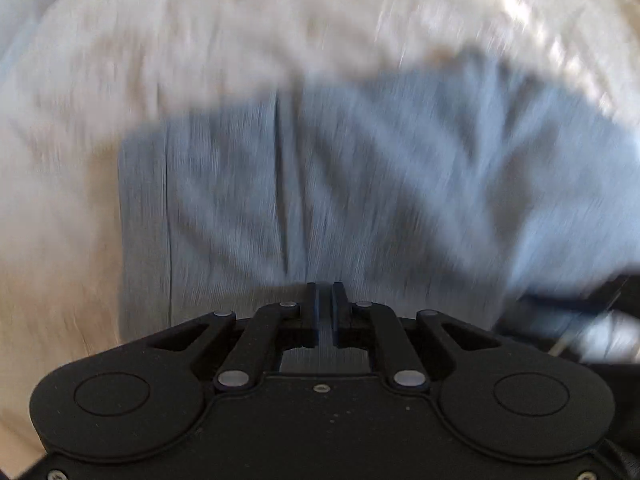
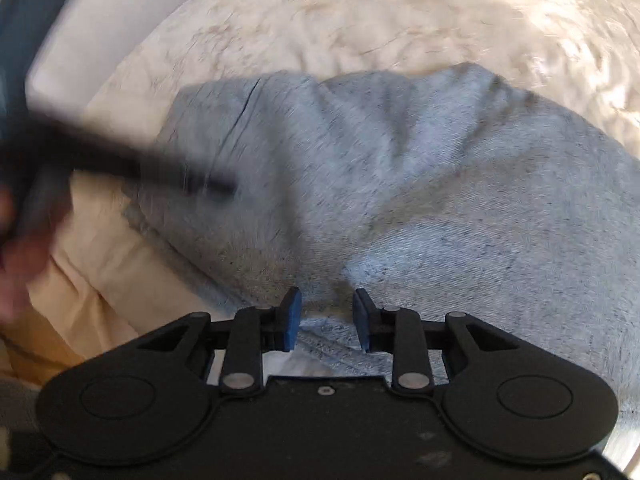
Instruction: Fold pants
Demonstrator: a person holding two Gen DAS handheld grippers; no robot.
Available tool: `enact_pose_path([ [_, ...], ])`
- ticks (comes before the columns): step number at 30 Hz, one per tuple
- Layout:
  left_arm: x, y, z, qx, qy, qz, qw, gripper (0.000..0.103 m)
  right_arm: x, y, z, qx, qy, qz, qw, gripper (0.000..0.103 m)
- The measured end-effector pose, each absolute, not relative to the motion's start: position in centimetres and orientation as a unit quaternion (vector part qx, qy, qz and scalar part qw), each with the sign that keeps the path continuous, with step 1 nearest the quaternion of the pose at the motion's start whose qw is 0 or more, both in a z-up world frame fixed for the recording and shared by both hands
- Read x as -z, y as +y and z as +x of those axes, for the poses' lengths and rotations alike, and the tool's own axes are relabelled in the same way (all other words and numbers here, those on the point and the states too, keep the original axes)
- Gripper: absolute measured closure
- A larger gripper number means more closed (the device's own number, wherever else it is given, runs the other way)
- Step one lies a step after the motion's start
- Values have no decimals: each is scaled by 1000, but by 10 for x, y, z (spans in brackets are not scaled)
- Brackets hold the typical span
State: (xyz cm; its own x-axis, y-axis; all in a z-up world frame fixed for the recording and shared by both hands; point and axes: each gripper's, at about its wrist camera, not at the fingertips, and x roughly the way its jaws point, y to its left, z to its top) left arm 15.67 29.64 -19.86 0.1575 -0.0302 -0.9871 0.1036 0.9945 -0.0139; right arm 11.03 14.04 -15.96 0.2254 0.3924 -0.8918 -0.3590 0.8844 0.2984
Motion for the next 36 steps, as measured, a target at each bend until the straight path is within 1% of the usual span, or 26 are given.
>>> enact_pose_path([
  [2,202,307,138,40,640,6,767,89,148,129,111,-214,549,16,808,72],
  [5,198,308,132,36,646,12,763,89,146,115,134,-179,537,12,824,72],
  [8,200,309,133,28,649,3,760,89,163,102,171,-135,544,12,828,72],
  [10,200,310,132,21,650,-4,760,89,184,97,194,-104,567,-1,817,73],
  [11,200,311,131,20,649,-4,761,89,196,93,211,-92,578,1,811,75],
  [12,200,310,130,19,648,-1,761,89,201,89,217,-87,578,12,811,78],
  [13,199,309,128,18,648,4,762,89,201,86,221,-84,574,23,814,78],
  [14,196,308,127,17,646,8,763,89,196,85,223,-81,570,23,817,78],
  [16,191,304,123,16,641,17,767,90,183,84,216,-82,554,16,828,72],
  [18,183,300,119,15,635,23,772,90,167,72,199,-79,535,23,841,73],
  [24,155,284,114,17,617,11,787,90,146,4,142,-28,519,54,852,73],
  [26,145,273,114,17,607,14,795,90,149,-25,131,-7,521,61,852,73],
  [30,138,242,122,16,593,20,804,90,172,-78,128,14,546,73,834,72],
  [33,134,211,127,14,598,22,801,90,200,-106,150,15,560,76,825,73],
  [36,126,173,129,19,598,18,801,90,216,-121,184,7,550,74,832,73],
])
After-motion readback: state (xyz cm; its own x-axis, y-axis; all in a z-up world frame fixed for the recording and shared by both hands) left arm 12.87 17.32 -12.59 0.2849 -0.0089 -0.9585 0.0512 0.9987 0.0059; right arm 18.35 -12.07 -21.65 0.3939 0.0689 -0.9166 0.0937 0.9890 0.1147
